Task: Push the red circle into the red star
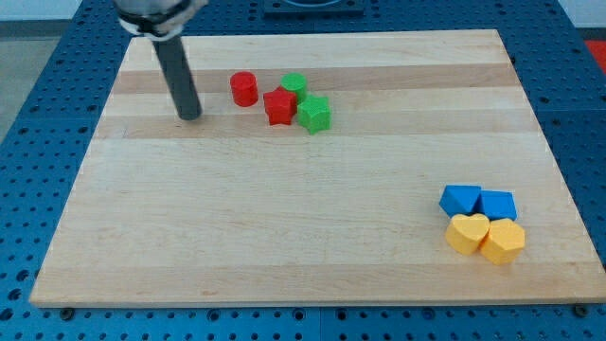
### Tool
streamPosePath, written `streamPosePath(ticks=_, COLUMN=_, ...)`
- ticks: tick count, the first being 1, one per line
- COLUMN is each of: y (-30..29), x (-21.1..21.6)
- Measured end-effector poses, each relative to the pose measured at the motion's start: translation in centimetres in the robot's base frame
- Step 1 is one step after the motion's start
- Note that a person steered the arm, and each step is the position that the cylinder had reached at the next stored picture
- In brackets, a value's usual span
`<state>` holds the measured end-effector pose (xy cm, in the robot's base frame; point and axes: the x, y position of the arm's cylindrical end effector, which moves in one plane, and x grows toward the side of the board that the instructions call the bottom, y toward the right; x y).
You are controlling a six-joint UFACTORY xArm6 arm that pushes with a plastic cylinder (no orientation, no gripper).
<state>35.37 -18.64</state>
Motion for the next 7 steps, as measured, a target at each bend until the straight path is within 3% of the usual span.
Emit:
streamPosePath(ticks=1, y=0.2, x=-3.7)
streamPosePath(ticks=2, y=2.5, x=-4.9)
streamPosePath(ticks=4, y=7.9, x=-4.9)
streamPosePath(ticks=7, y=8.2, x=-3.4)
